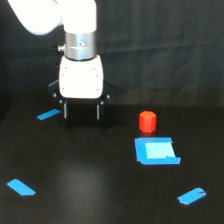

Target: Pick up the red object from the table

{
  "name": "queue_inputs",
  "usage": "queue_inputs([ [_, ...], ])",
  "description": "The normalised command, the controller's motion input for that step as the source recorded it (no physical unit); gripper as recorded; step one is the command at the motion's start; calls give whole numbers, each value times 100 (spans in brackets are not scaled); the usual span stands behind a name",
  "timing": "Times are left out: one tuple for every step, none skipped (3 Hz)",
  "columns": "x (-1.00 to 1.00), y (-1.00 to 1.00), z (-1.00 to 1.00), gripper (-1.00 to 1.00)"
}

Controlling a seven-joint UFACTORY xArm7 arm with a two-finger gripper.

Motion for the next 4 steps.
queue_inputs([
  [94,0,-6,99],
  [93,7,-27,95],
  [96,-9,20,94],
  [72,-10,66,90],
])
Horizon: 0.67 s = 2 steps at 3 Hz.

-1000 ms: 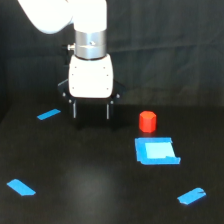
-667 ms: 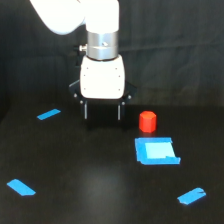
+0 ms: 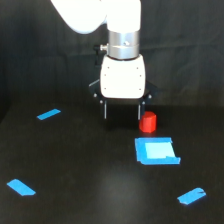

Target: Pick up the red object from the table

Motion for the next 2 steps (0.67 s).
queue_inputs([
  [69,-34,58,100],
  [56,-9,7,96],
])
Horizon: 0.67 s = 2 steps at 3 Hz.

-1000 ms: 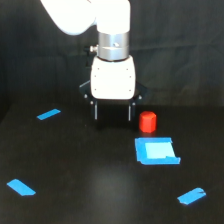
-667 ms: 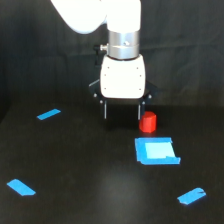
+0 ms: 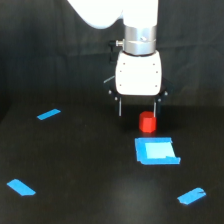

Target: Pick up the red object from the table

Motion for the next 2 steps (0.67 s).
queue_inputs([
  [53,14,-44,100],
  [50,30,-51,100],
])
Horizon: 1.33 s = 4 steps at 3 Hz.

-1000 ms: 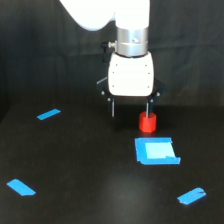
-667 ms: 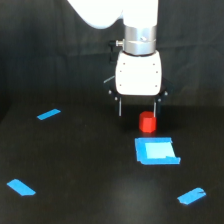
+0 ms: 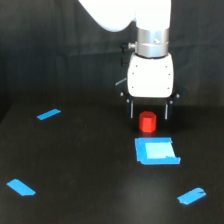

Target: Pick up the red object from the table

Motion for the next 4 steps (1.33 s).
queue_inputs([
  [34,48,-65,95],
  [26,39,-84,91],
  [23,16,-73,38],
  [-2,18,-30,-93],
])
